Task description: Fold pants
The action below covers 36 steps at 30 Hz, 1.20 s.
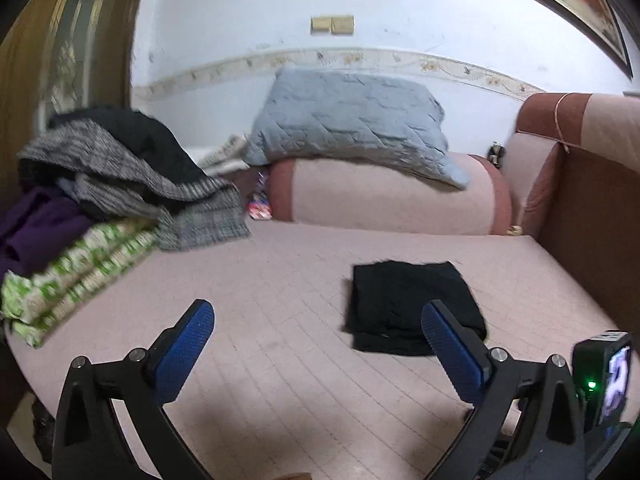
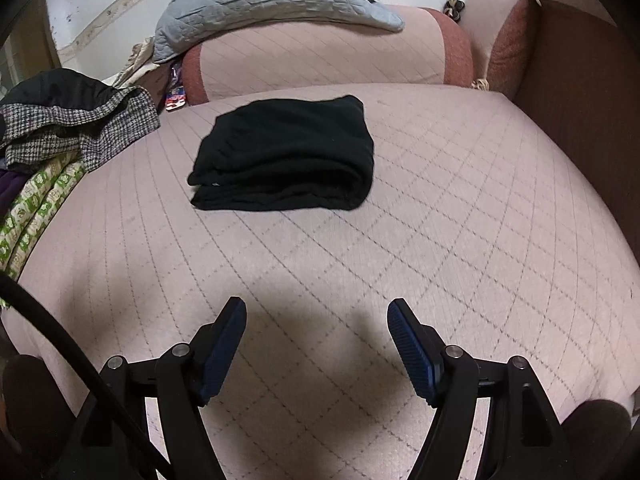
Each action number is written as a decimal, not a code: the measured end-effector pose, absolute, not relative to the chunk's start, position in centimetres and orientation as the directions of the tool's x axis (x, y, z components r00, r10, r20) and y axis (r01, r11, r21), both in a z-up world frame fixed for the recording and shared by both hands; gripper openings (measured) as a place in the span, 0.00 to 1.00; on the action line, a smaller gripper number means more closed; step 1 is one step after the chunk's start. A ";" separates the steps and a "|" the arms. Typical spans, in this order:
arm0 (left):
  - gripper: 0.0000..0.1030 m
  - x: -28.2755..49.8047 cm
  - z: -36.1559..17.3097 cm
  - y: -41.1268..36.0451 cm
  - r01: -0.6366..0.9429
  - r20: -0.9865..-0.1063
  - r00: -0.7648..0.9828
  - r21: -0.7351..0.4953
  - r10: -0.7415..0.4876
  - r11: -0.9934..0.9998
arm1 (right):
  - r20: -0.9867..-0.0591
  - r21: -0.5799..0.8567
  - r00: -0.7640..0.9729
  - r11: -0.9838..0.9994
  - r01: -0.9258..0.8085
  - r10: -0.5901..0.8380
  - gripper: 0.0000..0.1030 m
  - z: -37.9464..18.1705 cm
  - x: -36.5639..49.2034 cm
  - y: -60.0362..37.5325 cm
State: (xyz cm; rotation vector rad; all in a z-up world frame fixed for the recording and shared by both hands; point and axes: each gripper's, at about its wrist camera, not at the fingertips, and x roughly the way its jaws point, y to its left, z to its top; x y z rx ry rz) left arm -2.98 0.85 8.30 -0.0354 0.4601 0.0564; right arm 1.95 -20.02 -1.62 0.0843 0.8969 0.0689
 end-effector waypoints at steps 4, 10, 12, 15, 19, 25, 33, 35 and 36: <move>1.00 -1.8 6.5 1.0 -0.040 -0.578 0.816 -0.067 -0.006 0.997 | -0.787 0.083 0.610 0.996 -0.045 0.093 0.77 -1.4 2.4 -19.1; 1.00 -1.5 3.4 -0.4 -0.014 -0.676 0.737 -0.012 0.002 1.000 | -0.789 0.074 0.607 0.995 -0.062 0.096 0.77 -1.7 2.0 -18.4; 1.00 -1.5 3.0 -0.5 -0.002 -0.687 0.726 -0.026 -0.016 1.000 | -0.790 0.068 0.607 0.996 -0.059 0.090 0.77 -1.8 2.0 -18.5; 1.00 -1.6 2.7 -0.6 0.005 -0.700 0.713 -0.051 -0.039 0.999 | -0.791 0.076 0.606 0.996 -0.047 0.089 0.77 -1.9 2.0 -18.9; 1.00 -1.3 2.4 -0.6 0.015 -0.709 0.703 -0.057 -0.051 0.998 | -0.793 0.081 0.603 0.996 -0.038 0.087 0.78 -2.0 2.0 -19.2; 1.00 -0.9 1.6 -0.4 0.014 -0.734 0.675 -0.081 -0.069 0.997 | -0.797 0.066 0.597 0.996 -0.058 0.088 0.78 -2.3 1.9 -18.6; 1.00 -0.3 0.3 0.0 0.016 -0.774 0.622 -0.137 -0.118 0.990 | -0.799 0.042 0.596 0.996 -0.083 0.083 0.78 -2.5 1.9 -17.7; 1.00 -0.2 -0.1 0.0 0.007 -0.783 0.612 -0.139 -0.114 0.990 | -0.802 0.036 0.592 0.995 -0.089 0.082 0.79 -2.5 2.0 -17.5; 1.00 -0.1 -0.1 0.0 0.006 -0.785 0.609 -0.142 -0.116 0.990 | -0.803 0.035 0.590 0.995 -0.091 0.082 0.79 -2.5 2.1 -17.4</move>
